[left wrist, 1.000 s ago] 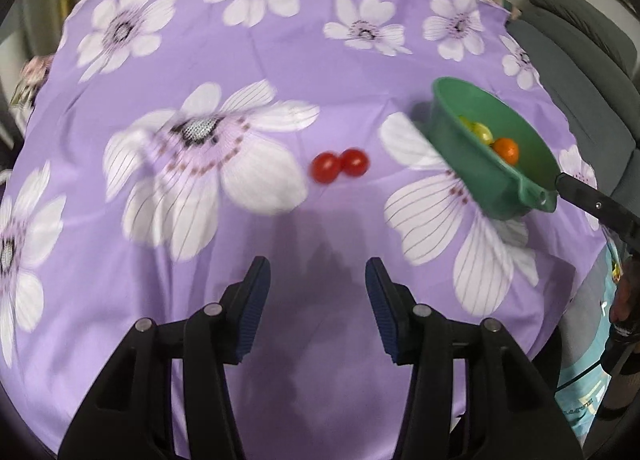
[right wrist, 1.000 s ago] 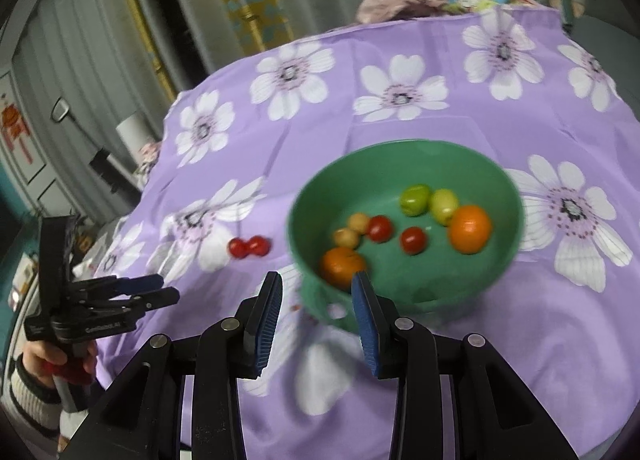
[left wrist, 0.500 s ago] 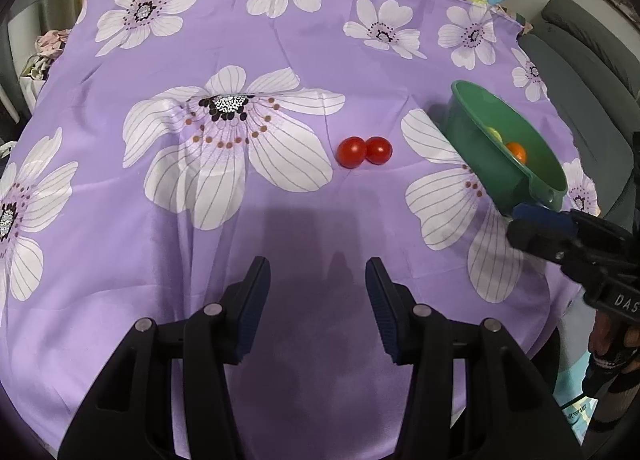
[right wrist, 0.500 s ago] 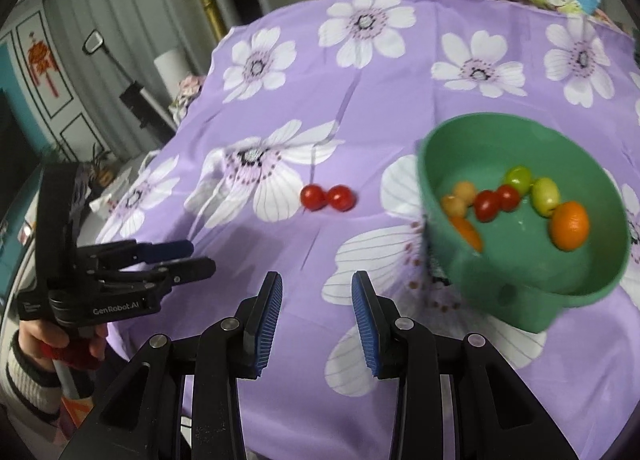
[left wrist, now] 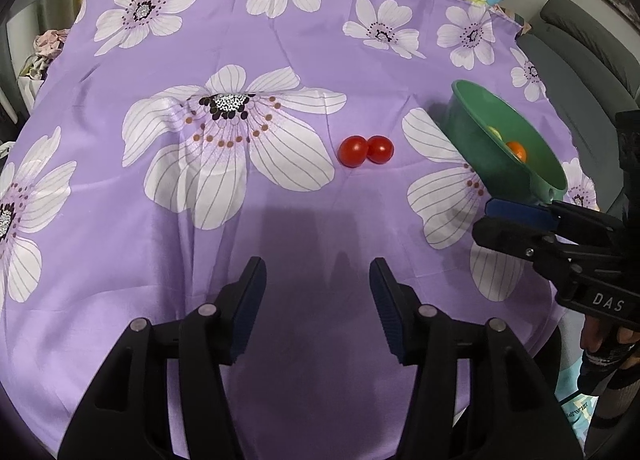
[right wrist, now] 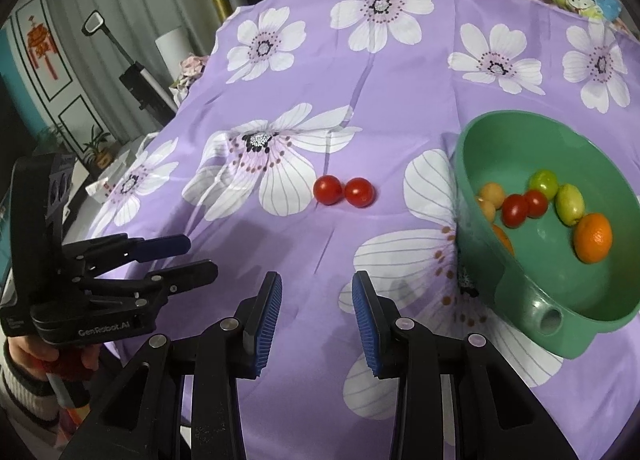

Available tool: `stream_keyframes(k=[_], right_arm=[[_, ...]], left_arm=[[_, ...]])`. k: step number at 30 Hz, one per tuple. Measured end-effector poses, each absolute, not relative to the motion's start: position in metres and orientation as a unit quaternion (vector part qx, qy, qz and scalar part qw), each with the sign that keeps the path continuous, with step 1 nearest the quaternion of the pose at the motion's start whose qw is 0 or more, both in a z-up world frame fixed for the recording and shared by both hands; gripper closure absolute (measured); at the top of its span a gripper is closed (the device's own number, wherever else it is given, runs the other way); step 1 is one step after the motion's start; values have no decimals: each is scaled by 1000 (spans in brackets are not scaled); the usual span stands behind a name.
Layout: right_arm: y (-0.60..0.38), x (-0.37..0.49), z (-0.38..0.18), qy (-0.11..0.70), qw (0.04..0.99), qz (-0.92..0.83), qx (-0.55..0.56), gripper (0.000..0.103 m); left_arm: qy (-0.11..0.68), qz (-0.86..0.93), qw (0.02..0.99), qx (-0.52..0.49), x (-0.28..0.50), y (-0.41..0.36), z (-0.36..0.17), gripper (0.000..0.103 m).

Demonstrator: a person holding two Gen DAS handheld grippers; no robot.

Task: Organize fruits
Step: 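Move both open grippers back to the last two cherry tomatoes, then close the right gripper on one tomato while the left gripper closes on the other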

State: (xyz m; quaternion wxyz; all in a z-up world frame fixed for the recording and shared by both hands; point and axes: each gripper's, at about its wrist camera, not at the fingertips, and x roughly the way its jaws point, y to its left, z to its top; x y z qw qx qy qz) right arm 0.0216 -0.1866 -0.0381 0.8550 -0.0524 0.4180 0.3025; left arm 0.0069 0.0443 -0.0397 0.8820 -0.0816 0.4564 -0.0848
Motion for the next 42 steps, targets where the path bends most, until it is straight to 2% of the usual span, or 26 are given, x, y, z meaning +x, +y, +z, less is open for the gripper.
stream_keyframes(k=[3,6,14,19,27,33,41,42], right_arm=[[-183,24,-39,421,854,300,-54,64],[-180,28,-40,422,855,295,-54,56],[-171,43,-43,425,856,287,-64,56],[-170,66,-43,428,864,261,-49,56],[-145,100,-57,438,860,245,-93,56],[-138,119,-71,458,848,245,-106,67],[-127,135,-80,467,841,248,-115,68],[-126,135,-80,465,841,251,-117,74]], left_arm=[[458,-87,881,-82,8,46,-42,50],[461,-92,879,-84,9,47,-45,50],[460,-105,878,-80,21,48,-43,50],[462,-115,879,-36,45,40,-38,50],[468,-146,871,4,91,27,-45,52],[474,-159,866,21,110,25,-50,55],[478,-177,860,14,128,33,-54,57],[479,-178,860,8,130,35,-54,56]])
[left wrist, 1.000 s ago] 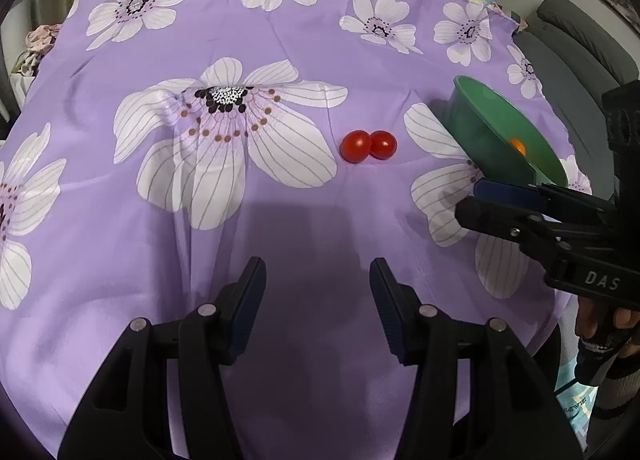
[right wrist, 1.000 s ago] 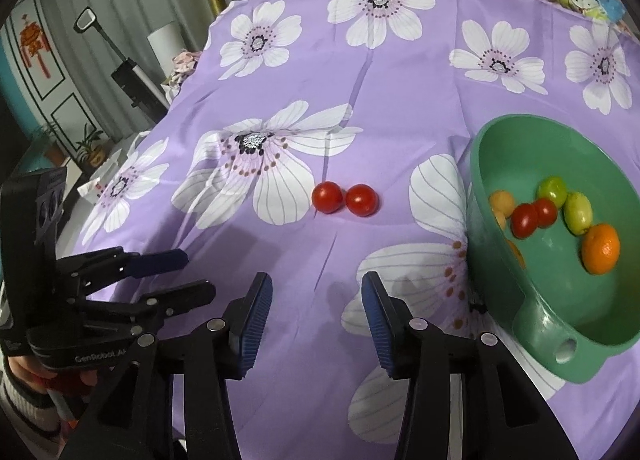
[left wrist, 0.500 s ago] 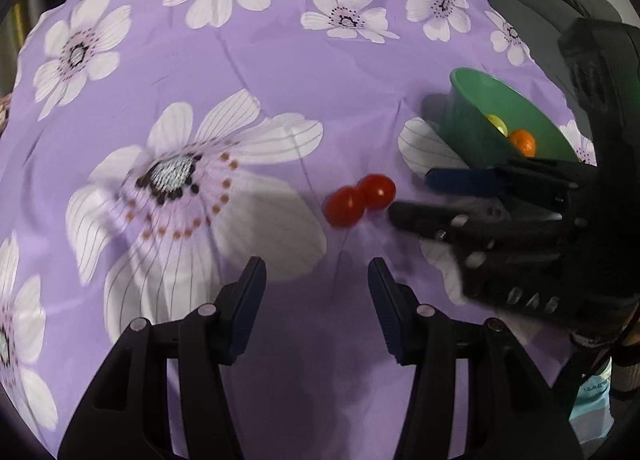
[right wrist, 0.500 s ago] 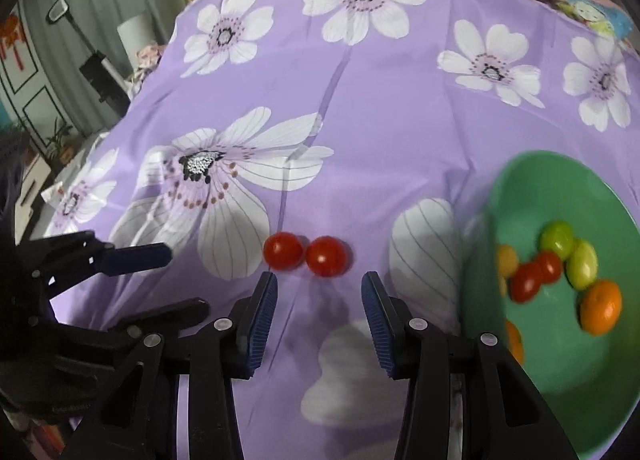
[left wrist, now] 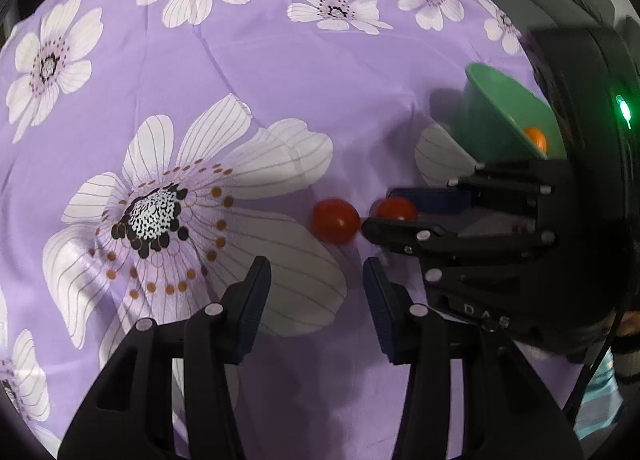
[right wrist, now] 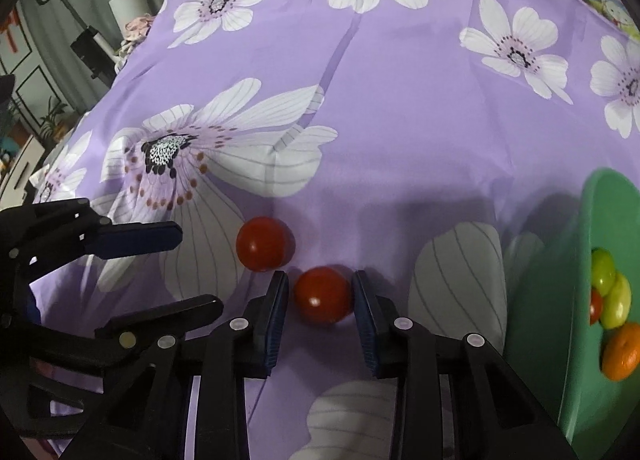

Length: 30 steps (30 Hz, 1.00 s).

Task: Organize fruits
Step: 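Close the right gripper on one tomato while the left gripper closes on the other, then carry both held cherry tomatoes over the green bowl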

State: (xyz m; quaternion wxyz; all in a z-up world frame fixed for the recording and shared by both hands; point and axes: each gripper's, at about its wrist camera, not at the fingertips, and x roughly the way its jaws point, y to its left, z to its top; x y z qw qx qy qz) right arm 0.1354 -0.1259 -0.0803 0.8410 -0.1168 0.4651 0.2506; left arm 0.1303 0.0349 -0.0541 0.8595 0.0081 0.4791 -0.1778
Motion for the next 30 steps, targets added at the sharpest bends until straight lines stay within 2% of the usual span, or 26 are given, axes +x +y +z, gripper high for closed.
stream_keyframes(k=[13,14,18,25,30], right_arm=[[-169,83,-66,460,837,291,-60,75],[-172,79,-66,460,836,293,-56,75],[-181,70,-63,456,837,302,-34,75],[-197,64,-51,436,841,321,-1,75],[-211,61,-25,393,854,340,26,75]], left_arm=[[489,-192,851,-4,154,18,-57,58],[495,-188,849,-2,158,12,-61,59],[489,-161,857,10,163,4,-67,76],[488,-140,861,-22,160,11,-64,76],[454,-153,878,-9,129,0,-22,76]])
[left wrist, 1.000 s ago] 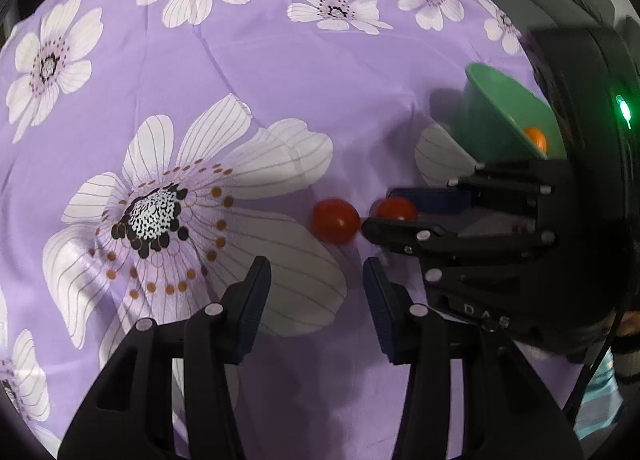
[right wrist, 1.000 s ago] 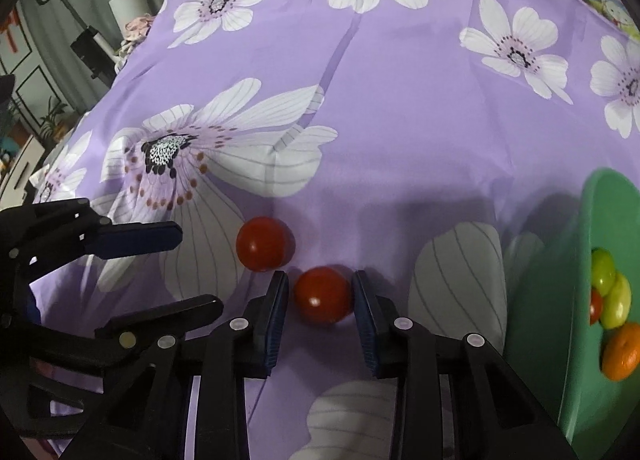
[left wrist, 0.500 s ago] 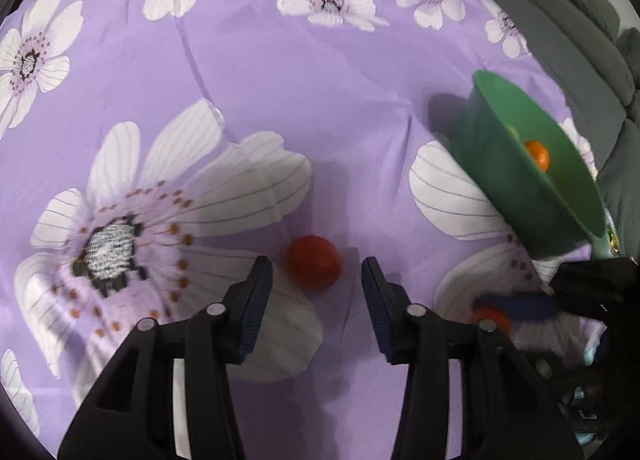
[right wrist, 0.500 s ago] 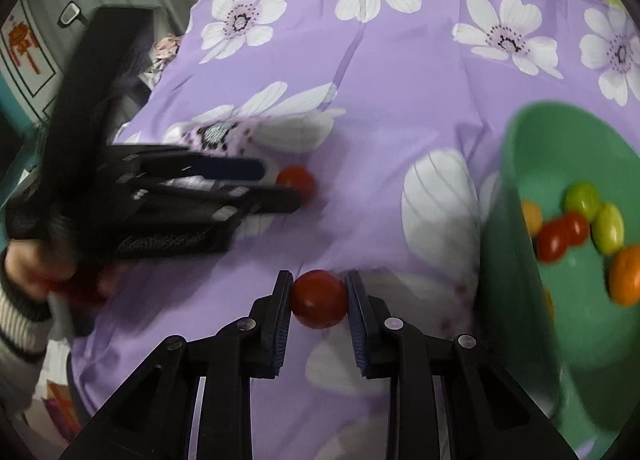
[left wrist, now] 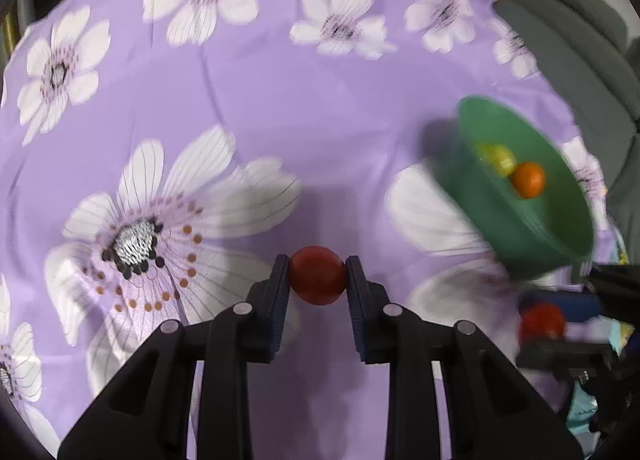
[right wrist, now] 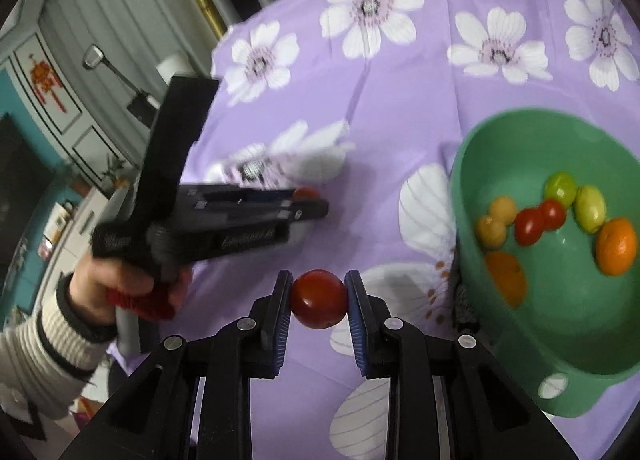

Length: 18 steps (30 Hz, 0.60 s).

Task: Organize fruits
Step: 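Carry both held cherry tomatoes over the green bowl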

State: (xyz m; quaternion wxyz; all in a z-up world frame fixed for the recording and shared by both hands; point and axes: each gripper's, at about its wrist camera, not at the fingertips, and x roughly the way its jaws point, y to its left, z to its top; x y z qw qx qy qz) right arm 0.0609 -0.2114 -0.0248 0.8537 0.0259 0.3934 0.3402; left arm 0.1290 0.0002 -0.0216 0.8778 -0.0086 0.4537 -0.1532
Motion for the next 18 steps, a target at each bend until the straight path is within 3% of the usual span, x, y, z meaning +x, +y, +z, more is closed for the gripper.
stream_keyframes(k=[7,18], right_arm=[[-268,71,5,341,905,251,33,75],[-311,104,-17,407,898,163,-29,75]], left_arm=[[415,-208,886,9,123,-57,25,75],[445,-231,863,63,152,-148,6,75]])
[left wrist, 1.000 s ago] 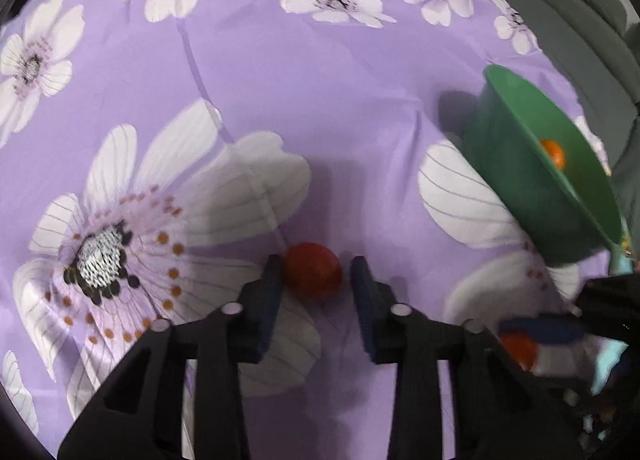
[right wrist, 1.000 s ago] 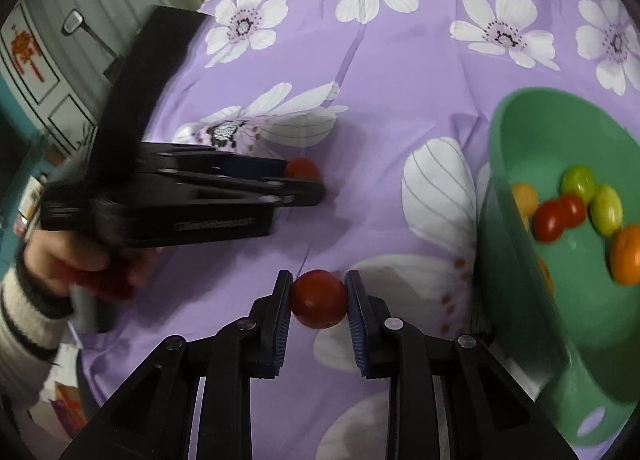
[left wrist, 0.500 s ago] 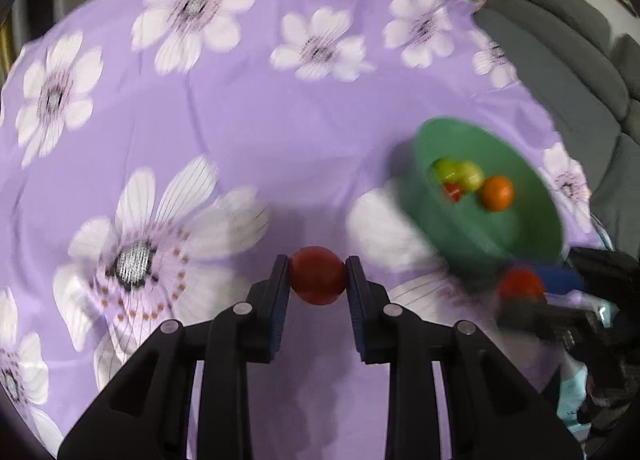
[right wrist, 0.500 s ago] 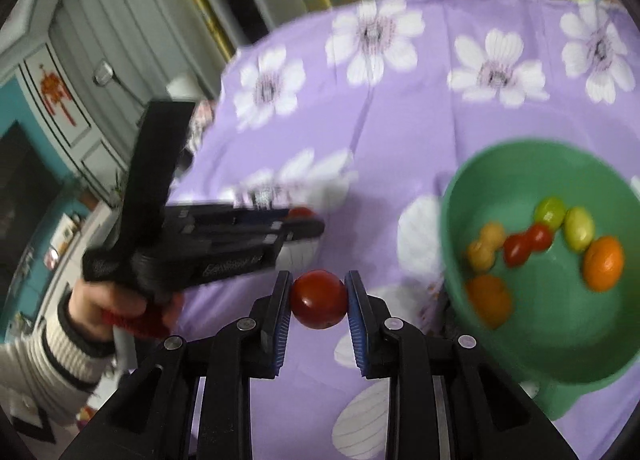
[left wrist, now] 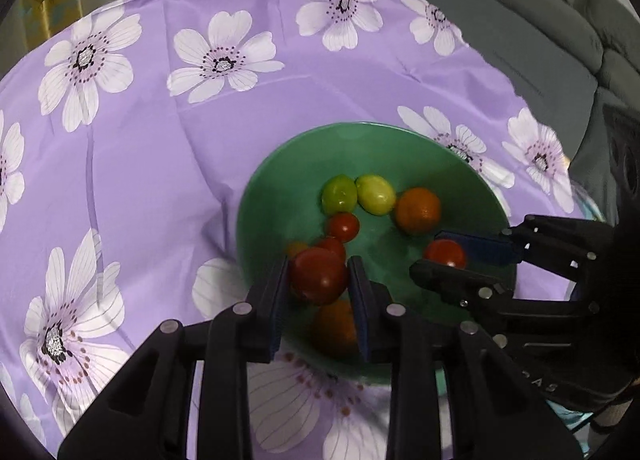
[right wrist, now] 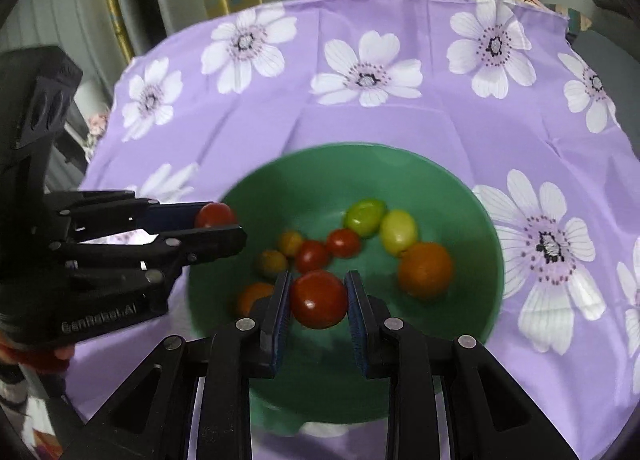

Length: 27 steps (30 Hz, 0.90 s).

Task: Organize fruits

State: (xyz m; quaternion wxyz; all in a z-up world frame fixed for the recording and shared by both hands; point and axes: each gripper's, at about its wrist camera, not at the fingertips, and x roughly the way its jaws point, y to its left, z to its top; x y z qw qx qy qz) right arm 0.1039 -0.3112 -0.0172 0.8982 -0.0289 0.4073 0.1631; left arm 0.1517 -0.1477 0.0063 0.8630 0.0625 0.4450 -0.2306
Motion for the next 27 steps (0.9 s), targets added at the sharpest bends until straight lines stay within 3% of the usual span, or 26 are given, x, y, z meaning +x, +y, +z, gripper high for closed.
stream_keyframes(k=[2,4,6,9,14,27], right_arm=[[-317,103,-17,412,897,156,-34,75],[-321,94,-14,409,898,158,-37,74],[-323,89,-11,407,900,153,-47,70],[-324,83,-7,410,897,159,-55,62],[-319,70,4,407,894,168,-86,61],[-315,51,19,392,896,178,-110,60]], left_arm=[[447,-225,863,75,150,-152,8,66],[439,-209,869,90,144,-150,14,44],[434,-190,875,103,140,-145,20,32],[432,-166,880,108,135,-138,29,31],[427,-144,885,116,124,-132,46,25],[413,-142,892,117,110,-142,68,24]])
